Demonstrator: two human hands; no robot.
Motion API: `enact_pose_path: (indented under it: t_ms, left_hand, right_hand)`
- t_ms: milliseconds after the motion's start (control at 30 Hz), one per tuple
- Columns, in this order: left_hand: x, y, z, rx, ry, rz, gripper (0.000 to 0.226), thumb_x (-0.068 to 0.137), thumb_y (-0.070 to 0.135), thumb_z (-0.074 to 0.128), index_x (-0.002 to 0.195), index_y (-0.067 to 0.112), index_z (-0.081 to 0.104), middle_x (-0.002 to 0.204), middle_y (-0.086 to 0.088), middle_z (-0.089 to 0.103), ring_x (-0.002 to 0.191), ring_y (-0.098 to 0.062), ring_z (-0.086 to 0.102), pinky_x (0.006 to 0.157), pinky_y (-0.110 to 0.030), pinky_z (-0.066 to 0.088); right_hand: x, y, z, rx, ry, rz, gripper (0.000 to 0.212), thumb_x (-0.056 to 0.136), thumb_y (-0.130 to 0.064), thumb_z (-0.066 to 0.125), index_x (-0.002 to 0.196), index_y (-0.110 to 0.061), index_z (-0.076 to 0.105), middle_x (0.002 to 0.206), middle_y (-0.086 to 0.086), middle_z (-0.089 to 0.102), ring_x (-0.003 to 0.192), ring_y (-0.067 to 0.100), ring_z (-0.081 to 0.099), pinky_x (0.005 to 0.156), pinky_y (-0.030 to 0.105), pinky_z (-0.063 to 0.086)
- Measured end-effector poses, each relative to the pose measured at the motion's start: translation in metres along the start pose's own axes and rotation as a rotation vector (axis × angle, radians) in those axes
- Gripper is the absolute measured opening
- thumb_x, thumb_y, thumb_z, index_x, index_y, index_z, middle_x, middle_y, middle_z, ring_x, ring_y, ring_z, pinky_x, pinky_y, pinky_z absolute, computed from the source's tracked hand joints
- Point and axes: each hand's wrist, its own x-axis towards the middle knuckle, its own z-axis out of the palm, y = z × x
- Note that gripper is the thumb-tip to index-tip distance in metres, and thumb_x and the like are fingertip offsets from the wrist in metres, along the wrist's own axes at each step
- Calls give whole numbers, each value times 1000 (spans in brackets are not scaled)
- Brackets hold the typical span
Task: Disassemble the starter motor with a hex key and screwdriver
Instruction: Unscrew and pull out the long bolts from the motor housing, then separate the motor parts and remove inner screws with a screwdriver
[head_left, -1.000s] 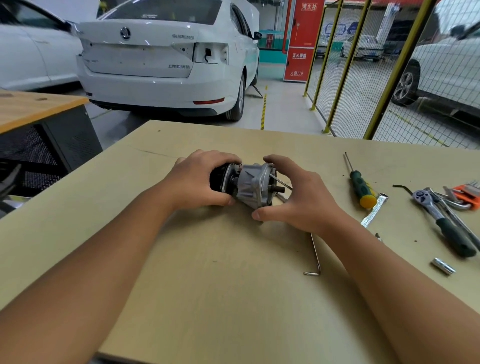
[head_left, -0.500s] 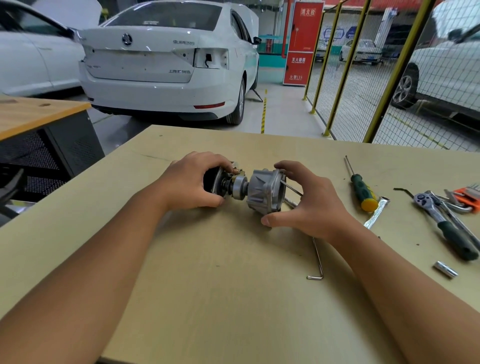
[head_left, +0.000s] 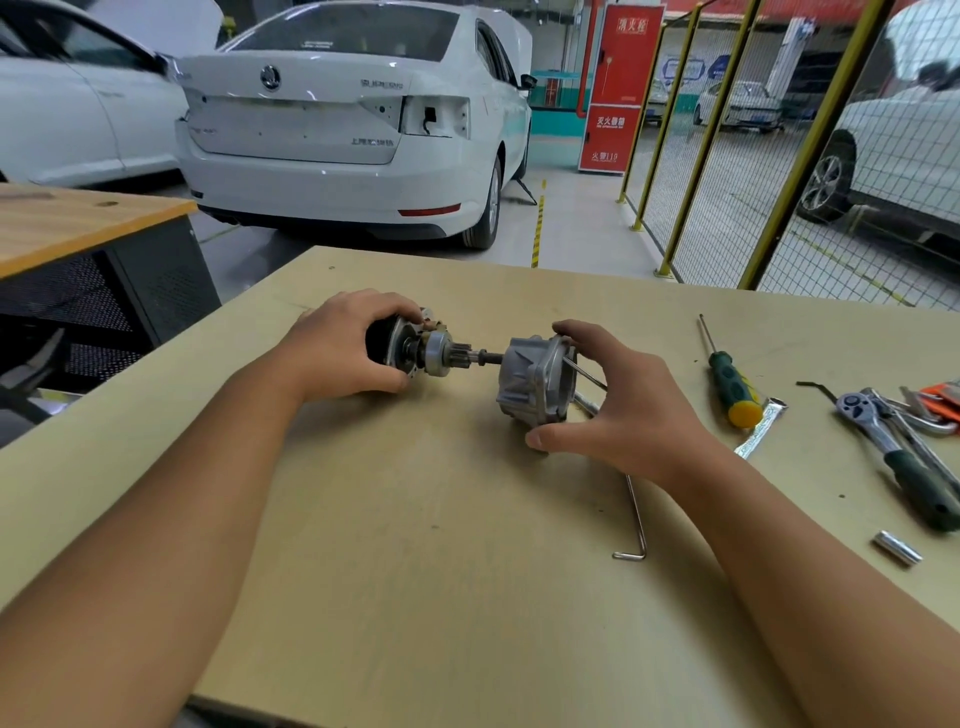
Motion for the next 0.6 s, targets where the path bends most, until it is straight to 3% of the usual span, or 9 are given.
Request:
enact_pose_path:
  t_ms: [100, 200, 433, 600]
  left_hand:
    - [1, -3, 3, 65, 46, -39, 72, 54, 60, 73, 121, 69, 46, 125, 19, 55, 119, -17, 46, 95, -43, 43]
    - [3, -2, 9, 159, 71, -58, 80, 53, 68, 72, 128, 62, 44, 134, 18, 54, 123, -20, 47, 92, -42, 38]
    - [9, -2, 18, 281, 110, -69, 79, 51, 79, 70, 122, 57, 44, 122, 18, 60, 105, -21, 60, 86, -42, 45]
    - [10, 0, 26, 343, 188, -100, 69, 60, 71, 72, 121, 54, 45, 115, 14, 64, 98, -24, 61, 83, -40, 45]
  right_hand:
    - [1, -5, 0, -81, -10, -41, 109, 50, -66, 78, 147, -55, 29, 139, -25, 56, 127, 8, 53, 96, 39, 50]
    - [3, -9, 5, -152, -5, -90, 107, 56, -63, 76, 148, -61, 21, 142, -27, 52, 126, 8, 53, 92, 39, 52]
    - [3, -11, 10, -137, -39, -82, 116, 52, -76, 76, 147, -64, 13, 147, -21, 49, 130, 13, 53, 92, 40, 52]
    - [-2, -13, -1, -71, 125, -77, 99, 62, -89, 63, 147, -57, 24, 146, -13, 54, 134, 15, 51, 98, 46, 53]
